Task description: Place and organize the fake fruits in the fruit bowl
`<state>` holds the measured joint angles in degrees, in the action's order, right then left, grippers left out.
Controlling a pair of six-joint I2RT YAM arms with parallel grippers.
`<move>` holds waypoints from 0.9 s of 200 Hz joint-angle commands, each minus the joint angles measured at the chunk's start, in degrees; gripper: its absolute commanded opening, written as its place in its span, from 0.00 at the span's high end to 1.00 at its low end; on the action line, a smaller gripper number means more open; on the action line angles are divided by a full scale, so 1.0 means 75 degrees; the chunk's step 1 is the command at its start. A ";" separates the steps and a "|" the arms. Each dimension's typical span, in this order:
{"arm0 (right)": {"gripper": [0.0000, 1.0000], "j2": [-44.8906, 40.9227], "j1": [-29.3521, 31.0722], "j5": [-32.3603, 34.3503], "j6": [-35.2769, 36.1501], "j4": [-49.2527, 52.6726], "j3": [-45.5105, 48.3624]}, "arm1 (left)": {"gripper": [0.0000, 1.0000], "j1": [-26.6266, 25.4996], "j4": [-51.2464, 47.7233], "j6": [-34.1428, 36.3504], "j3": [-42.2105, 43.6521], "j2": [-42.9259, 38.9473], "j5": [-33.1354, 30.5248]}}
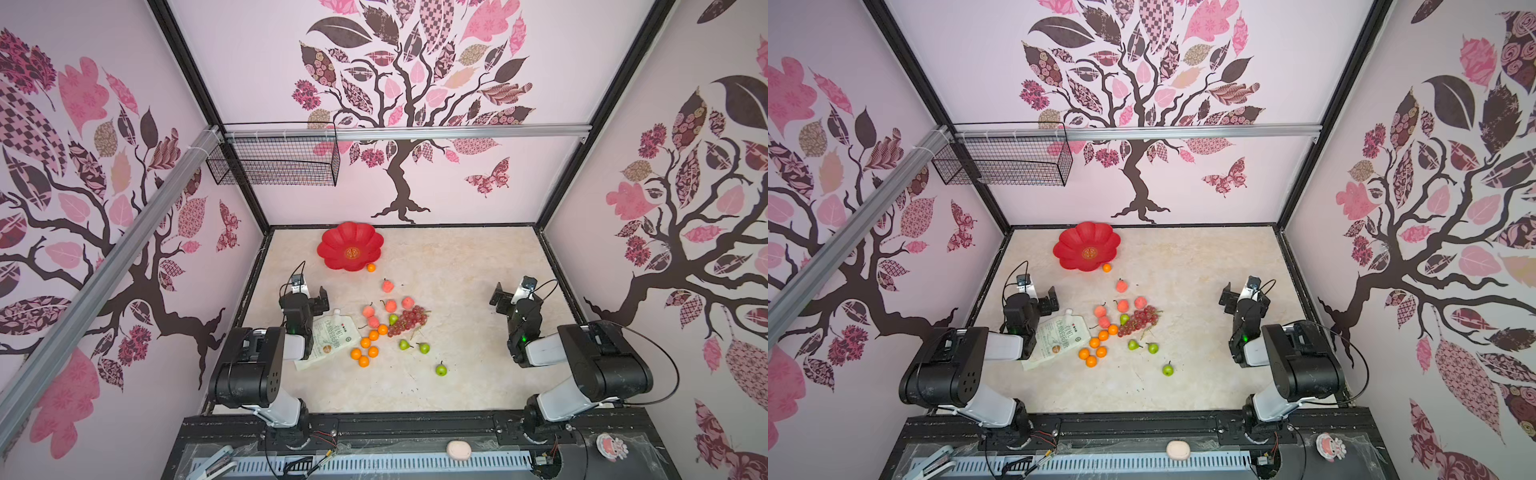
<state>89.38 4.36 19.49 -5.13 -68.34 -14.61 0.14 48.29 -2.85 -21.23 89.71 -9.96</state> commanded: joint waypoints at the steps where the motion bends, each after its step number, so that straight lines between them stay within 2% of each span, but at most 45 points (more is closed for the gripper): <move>1: 0.00 0.0012 0.0002 0.0050 0.0005 -0.0091 -0.0055 | 0.01 0.0051 0.0132 0.0004 -0.0127 -0.0068 0.0060; 164: 0.00 0.0018 -0.0030 -0.0079 0.0027 -0.0102 -0.0041 | 0.01 0.0046 0.0138 0.0005 -0.0122 -0.0075 0.0071; 174: 0.00 0.0000 -0.0026 -0.0079 0.0027 -0.0113 -0.0029 | 0.01 -0.0030 0.0293 0.0063 -0.0054 -0.0099 -0.0177; 180: 0.00 -0.0008 -0.0029 -0.0140 0.0037 -0.0159 -0.0012 | 0.02 -0.0149 0.0431 0.0032 0.0027 -0.0164 -0.0705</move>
<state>89.38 4.36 19.22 -5.13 -68.36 -14.61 0.12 48.34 -2.83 -21.23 89.71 -10.09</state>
